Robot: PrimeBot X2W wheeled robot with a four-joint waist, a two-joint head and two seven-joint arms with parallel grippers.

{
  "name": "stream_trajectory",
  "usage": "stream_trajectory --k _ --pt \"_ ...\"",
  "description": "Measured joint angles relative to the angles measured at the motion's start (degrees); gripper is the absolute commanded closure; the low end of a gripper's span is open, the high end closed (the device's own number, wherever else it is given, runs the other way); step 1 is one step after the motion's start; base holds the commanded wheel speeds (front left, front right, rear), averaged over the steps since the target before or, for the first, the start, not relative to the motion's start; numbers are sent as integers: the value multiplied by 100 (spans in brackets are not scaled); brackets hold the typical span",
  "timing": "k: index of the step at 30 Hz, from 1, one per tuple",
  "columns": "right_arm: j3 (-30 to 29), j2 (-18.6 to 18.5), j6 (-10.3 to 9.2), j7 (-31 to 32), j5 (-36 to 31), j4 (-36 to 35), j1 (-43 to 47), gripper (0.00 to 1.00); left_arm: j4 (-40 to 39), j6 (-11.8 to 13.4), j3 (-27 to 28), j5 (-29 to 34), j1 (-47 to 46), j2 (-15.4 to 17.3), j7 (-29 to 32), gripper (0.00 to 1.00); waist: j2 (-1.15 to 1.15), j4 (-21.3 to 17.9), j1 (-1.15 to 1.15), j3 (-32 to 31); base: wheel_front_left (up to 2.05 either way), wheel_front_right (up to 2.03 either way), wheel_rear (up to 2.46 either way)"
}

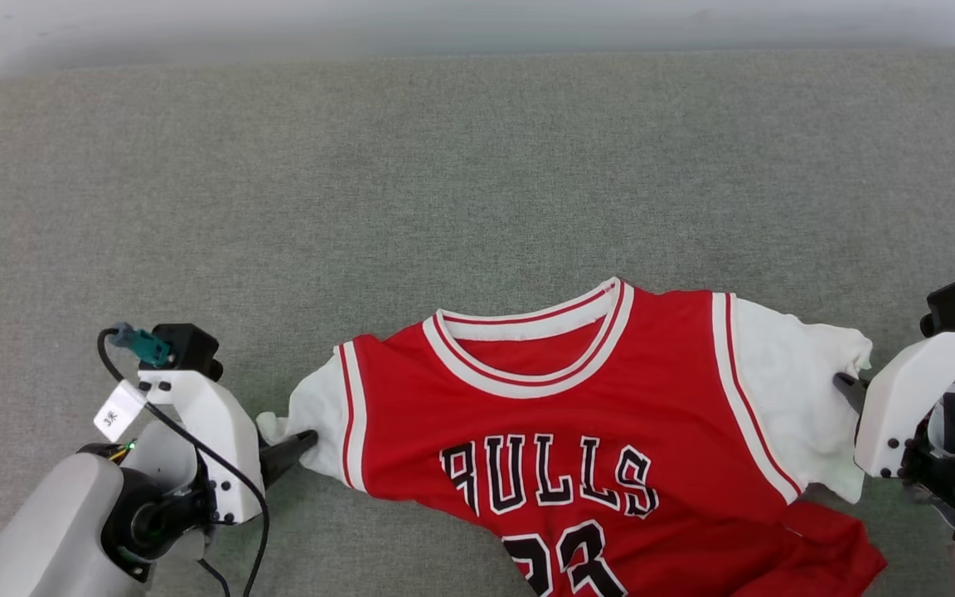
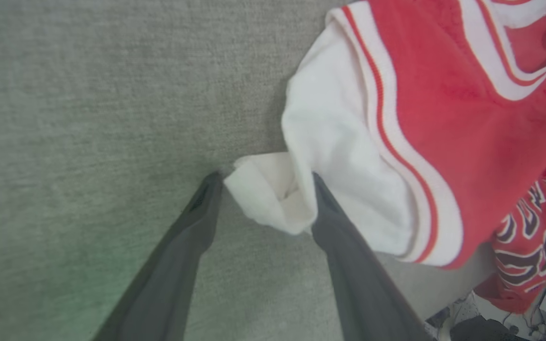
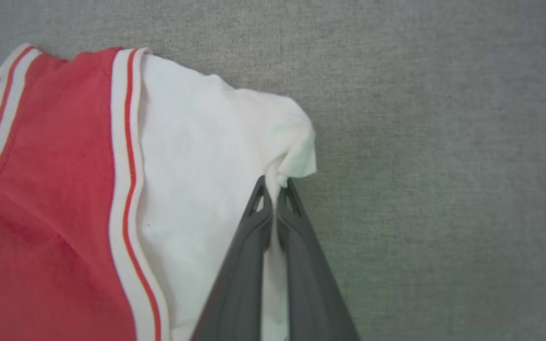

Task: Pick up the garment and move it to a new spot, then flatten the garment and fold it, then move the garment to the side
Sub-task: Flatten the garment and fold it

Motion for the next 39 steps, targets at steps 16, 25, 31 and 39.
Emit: stream_trajectory --k 16,25,31,39 --pt "307 -276 0 -1239 -164 10 -375 100 140 113 73 1121 -790 -201 -1705 100 0 114 0 -508 0 0 0" --pt "471 -530 0 -2098 -432 459 -1383 100 687 274 270 1521 -1922 -526 -2626 100 0 176 0 -837 0 0 0" --pt "682 -647 1 -2484 -586 881 -2424 100 1244 202 387 1739 -2937 -662 -3254 100 0 133 0 -740 0 0 0" --pt "840 -717 2 -3011 -837 1376 -4108 100 1986 0 597 1884 -4502 -667 -3849 100 0 55 0 -278 0 0 0"
